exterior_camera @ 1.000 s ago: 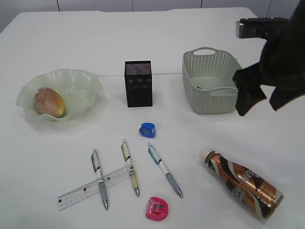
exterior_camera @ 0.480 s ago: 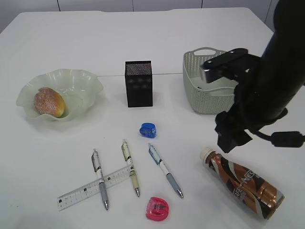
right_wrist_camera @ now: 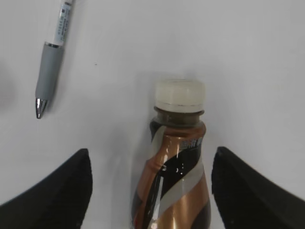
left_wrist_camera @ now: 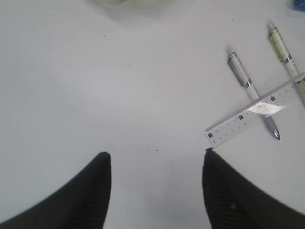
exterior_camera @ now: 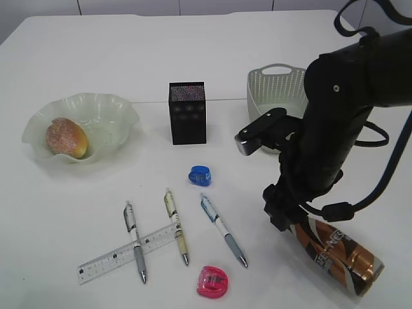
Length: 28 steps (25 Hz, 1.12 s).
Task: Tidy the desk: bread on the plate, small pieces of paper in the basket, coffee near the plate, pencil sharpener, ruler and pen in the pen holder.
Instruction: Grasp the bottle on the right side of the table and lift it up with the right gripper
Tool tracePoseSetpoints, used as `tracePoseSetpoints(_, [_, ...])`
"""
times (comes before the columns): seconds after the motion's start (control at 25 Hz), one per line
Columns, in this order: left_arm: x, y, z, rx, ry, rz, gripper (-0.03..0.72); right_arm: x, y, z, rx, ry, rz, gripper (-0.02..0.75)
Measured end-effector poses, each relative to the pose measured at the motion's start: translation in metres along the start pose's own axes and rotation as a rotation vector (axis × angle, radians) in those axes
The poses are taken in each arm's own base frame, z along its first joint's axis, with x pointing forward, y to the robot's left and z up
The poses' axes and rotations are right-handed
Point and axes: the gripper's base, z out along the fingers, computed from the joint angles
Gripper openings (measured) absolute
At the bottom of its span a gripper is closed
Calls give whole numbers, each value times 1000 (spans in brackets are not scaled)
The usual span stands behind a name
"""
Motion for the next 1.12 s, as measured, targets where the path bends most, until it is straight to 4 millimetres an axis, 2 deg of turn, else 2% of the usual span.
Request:
tracePoseSetpoints(0.68, [-1, 1, 0, -9, -9, 7, 442, -11, -8, 43, 56, 47, -48, 571])
tracePoseSetpoints(1.12, [-1, 1, 0, -10, -13, 7, 442, -14, -9, 56, 51, 74, -50, 547])
